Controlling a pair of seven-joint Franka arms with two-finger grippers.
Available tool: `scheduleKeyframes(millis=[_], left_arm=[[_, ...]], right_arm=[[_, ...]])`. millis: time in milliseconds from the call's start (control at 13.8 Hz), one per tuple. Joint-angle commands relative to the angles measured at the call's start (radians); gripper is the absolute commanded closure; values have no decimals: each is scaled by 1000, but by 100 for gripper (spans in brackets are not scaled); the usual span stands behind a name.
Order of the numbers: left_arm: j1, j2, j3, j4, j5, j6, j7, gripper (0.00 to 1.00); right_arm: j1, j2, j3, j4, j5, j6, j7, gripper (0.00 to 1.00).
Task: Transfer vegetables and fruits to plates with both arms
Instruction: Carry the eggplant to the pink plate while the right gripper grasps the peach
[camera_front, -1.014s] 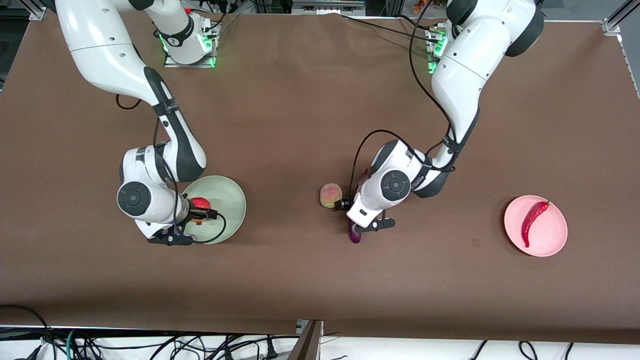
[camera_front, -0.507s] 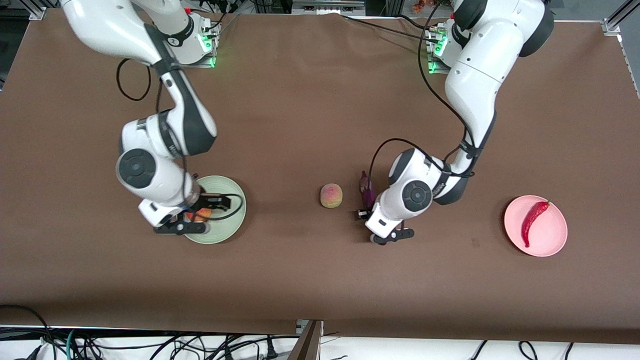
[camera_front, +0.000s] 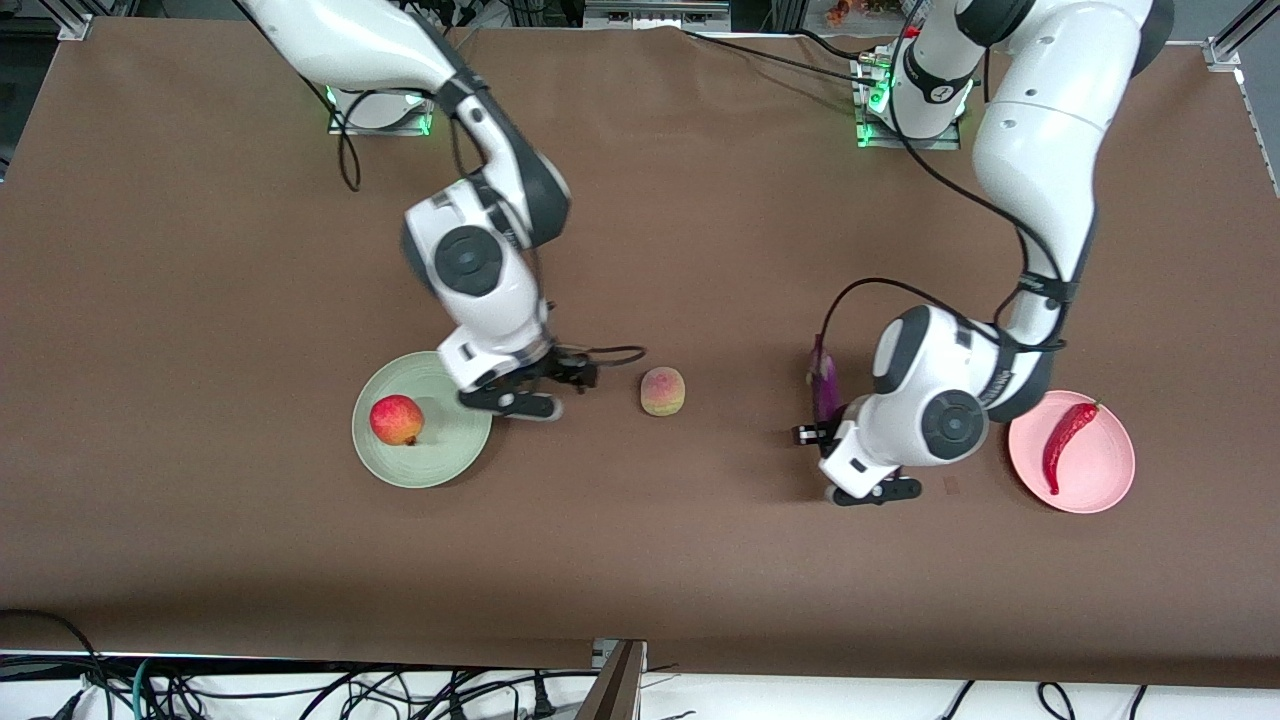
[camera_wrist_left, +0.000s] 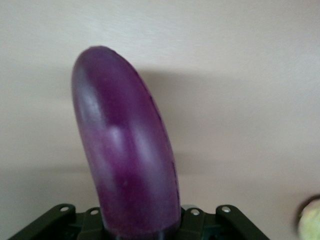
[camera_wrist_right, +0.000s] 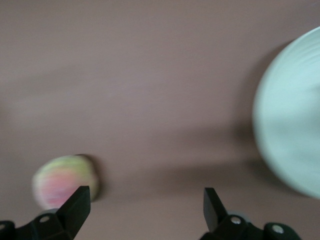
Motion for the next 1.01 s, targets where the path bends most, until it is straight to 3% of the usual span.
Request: scheduleKeyframes(millis=[0, 507, 941], left_arm=[[77, -32, 12, -26, 17, -55, 196, 100], [261, -29, 78, -27, 87, -94, 690, 100], [384, -17, 80, -38, 164, -84, 887, 100]], right_arm=[[68, 54, -13, 9, -9, 108, 88, 0], [135, 149, -21, 10, -66, 315, 89, 0], [143, 193, -24, 10, -68, 409, 89, 0]])
